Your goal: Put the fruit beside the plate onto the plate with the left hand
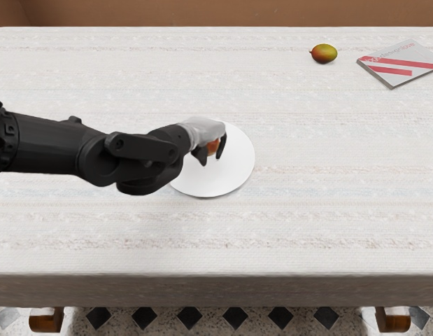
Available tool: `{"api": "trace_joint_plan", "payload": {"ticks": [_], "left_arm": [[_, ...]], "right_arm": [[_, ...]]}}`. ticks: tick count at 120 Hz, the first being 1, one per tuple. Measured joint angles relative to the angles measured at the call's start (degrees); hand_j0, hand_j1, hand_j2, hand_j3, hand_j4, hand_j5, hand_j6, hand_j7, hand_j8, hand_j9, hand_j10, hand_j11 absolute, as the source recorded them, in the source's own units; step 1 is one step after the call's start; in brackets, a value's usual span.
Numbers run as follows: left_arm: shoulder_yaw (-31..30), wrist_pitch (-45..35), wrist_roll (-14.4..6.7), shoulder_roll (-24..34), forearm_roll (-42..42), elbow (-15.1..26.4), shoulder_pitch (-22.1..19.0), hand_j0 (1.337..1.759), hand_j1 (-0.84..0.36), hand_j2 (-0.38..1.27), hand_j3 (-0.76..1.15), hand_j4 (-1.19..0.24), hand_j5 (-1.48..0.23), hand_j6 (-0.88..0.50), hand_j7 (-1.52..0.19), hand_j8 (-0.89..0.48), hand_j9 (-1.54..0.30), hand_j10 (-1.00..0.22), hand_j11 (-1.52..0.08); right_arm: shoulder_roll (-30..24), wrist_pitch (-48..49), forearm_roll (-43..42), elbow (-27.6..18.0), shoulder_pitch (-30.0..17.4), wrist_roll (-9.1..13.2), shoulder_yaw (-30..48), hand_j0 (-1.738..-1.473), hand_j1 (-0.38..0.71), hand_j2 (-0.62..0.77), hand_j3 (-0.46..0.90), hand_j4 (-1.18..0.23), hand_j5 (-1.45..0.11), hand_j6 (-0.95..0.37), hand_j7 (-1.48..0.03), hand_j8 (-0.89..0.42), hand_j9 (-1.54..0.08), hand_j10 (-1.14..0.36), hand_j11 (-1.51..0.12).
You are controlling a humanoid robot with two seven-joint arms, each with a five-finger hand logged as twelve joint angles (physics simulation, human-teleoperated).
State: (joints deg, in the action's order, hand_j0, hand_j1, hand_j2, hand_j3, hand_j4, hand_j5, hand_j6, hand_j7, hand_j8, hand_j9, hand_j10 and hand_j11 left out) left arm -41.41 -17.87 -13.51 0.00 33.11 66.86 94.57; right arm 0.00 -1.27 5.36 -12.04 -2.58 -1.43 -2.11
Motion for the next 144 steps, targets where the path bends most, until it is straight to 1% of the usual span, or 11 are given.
{"api": "trace_joint_plan", "payload": {"ticks": [20, 26, 31, 46, 58, 74, 94, 110, 128, 132, 144], "left_arm": [[0.2, -0.7, 0.1, 0.0, -0.2, -1.3, 0.2, 1.639, -0.41, 0.31, 0.00, -0.68, -0.94, -0.51, -0.95, -0.39, -0.96, -0.66, -0.99], [0.2, -0.8, 0.1, 0.0, -0.2, -1.7, 0.2, 1.643, -0.38, 0.27, 0.00, -0.65, -0.86, -0.55, -0.88, -0.42, -0.89, -0.69, -0.92], [0.2, -0.8, 0.1, 0.0, -0.2, -2.0, 0.2, 1.646, -0.34, 0.24, 0.00, -0.61, -0.81, -0.54, -0.82, -0.42, -0.83, -0.70, -0.85], [0.4, -0.8, 0.1, 0.0, -0.4, -2.3, 0.2, 1.652, -0.19, 0.16, 0.00, -0.47, -0.62, -0.43, -0.63, -0.36, -0.63, -0.55, -0.64], [0.5, -0.8, 0.1, 0.0, -0.4, -2.3, 0.2, 1.654, -0.10, 0.12, 0.00, -0.39, -0.51, -0.37, -0.52, -0.31, -0.52, -0.45, -0.52], [0.5, -0.8, 0.1, 0.0, -0.4, -2.5, 0.2, 1.656, -0.03, 0.09, 0.00, -0.32, -0.43, -0.31, -0.43, -0.29, -0.43, -0.36, -0.43], [0.7, -0.8, 0.1, 0.7, -0.4, -2.6, 0.3, 1.657, 0.01, 0.07, 0.00, -0.29, -0.37, -0.28, -0.38, -0.27, -0.38, -0.30, -0.38], [4.2, 0.1, 0.1, 10.1, -0.3, -1.2, 0.7, 1.658, 0.02, 0.06, 0.00, -0.27, -0.35, -0.27, -0.35, -0.26, -0.36, -0.28, -0.36], [11.7, 4.1, 0.3, 24.0, -0.3, 4.0, -0.2, 1.658, 0.03, 0.06, 0.00, -0.26, -0.34, -0.26, -0.34, -0.26, -0.34, -0.27, -0.34], [13.7, 5.5, 0.3, 26.4, -0.3, 5.2, -1.1, 1.658, 0.04, 0.06, 0.00, -0.26, -0.34, -0.26, -0.34, -0.26, -0.34, -0.27, -0.34], [19.8, 10.7, 0.3, 30.1, -0.4, 7.2, -4.5, 1.658, 0.04, 0.05, 0.00, -0.26, -0.34, -0.26, -0.34, -0.26, -0.34, -0.26, -0.34]], "right_arm": [[0.0, 0.0, 0.0, 0.0, 0.0, 0.0, 0.0, -1.658, -0.31, -0.01, 0.00, -0.03, -0.04, -0.03, -0.04, -0.03, -0.04, -0.03, -0.04], [0.0, 0.0, 0.0, 0.0, 0.0, 0.0, 0.0, -1.658, -0.31, -0.01, 0.00, -0.03, -0.04, -0.03, -0.04, -0.03, -0.04, -0.03, -0.04], [0.0, 0.0, 0.0, 0.0, 0.0, 0.0, 0.0, -1.658, -0.31, -0.01, 0.00, -0.03, -0.04, -0.03, -0.04, -0.03, -0.04, -0.03, -0.04], [0.0, 0.0, 0.0, 0.0, 0.0, 0.0, 0.0, -1.658, -0.31, -0.01, 0.00, -0.03, -0.04, -0.03, -0.04, -0.03, -0.04, -0.03, -0.04], [0.0, 0.0, 0.0, 0.0, 0.0, 0.0, 0.0, -1.658, -0.31, -0.01, 0.00, -0.03, -0.04, -0.03, -0.04, -0.03, -0.04, -0.03, -0.04], [0.0, 0.0, 0.0, 0.0, 0.0, 0.0, 0.0, -1.658, -0.31, -0.01, 0.00, -0.03, -0.04, -0.03, -0.04, -0.03, -0.04, -0.03, -0.04], [0.0, 0.0, 0.0, 0.0, 0.0, 0.0, 0.0, -1.658, -0.31, -0.01, 0.00, -0.03, -0.04, -0.03, -0.04, -0.03, -0.04, -0.03, -0.04], [0.0, 0.0, 0.0, 0.0, 0.0, 0.0, 0.0, -1.658, -0.31, -0.01, 0.00, -0.03, -0.04, -0.03, -0.04, -0.03, -0.04, -0.03, -0.04], [0.0, 0.0, 0.0, 0.0, 0.0, 0.0, 0.0, -1.658, -0.31, -0.01, 0.00, -0.03, -0.04, -0.03, -0.04, -0.03, -0.04, -0.03, -0.04], [0.0, 0.0, 0.0, 0.0, 0.0, 0.0, 0.0, -1.658, -0.31, -0.01, 0.00, -0.03, -0.04, -0.03, -0.04, -0.03, -0.04, -0.03, -0.04], [0.0, 0.0, 0.0, 0.0, 0.0, 0.0, 0.0, -1.658, -0.31, -0.01, 0.00, -0.03, -0.04, -0.03, -0.04, -0.03, -0.04, -0.03, -0.04]]}}
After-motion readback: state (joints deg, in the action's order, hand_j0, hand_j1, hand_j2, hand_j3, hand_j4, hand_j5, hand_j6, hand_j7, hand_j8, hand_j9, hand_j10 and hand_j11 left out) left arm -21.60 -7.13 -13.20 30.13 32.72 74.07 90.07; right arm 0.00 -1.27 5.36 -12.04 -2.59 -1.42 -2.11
